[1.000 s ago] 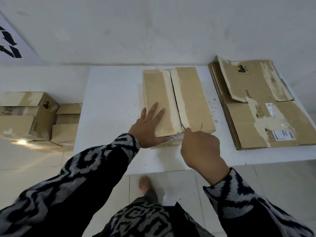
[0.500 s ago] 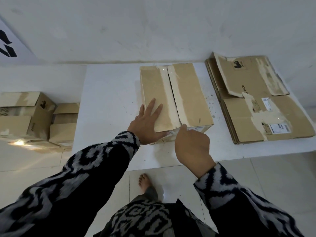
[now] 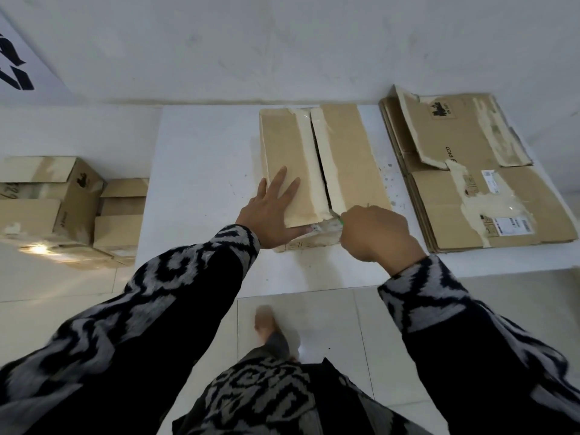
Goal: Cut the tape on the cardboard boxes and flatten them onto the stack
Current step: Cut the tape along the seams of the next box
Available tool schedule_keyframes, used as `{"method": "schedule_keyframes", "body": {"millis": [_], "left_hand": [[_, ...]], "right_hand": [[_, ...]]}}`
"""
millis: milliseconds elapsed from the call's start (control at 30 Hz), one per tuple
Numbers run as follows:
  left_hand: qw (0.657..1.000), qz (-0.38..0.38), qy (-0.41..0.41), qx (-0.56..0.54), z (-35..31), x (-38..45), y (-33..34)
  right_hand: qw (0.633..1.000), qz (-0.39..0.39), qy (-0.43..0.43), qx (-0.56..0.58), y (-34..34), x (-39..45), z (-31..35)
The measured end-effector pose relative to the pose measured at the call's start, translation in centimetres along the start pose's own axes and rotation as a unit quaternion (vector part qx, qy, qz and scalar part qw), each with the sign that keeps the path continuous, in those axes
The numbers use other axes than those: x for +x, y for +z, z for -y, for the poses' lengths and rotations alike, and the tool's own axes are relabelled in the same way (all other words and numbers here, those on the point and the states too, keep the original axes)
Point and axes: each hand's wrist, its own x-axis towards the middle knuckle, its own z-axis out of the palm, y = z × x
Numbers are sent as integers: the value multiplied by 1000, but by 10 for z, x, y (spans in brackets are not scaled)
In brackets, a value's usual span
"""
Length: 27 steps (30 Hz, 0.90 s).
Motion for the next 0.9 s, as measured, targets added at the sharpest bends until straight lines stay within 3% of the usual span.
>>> {"method": "schedule_keyframes", "body": {"millis": [300,433,533,633,700,800,900], "left_hand": [[1000,2,-2,0,-1,-1,0],[1000,23,0,6,-1,0,-4],[998,42,-4,40,-3,3,-9],[996,12,21,90,-1,1,-13],[997,-19,46,52,0,-6,-13],[997,-46,44,-37,-2,-17,-10],[997,-58,46,-29,-5,-18,-5]], "right_hand": [[999,-6,-9,33,5,-6,0],[988,-98,-15,120,18,-36,-23],[948,-160,10,276,40,-67,-39],[865,-119,50,485,66,-76,-51],[843,-103,43,526,83,-74,-55],[857,-96,-2,506,101,-70,-55],[896,-116,-21,429,108,-57,-54]]}}
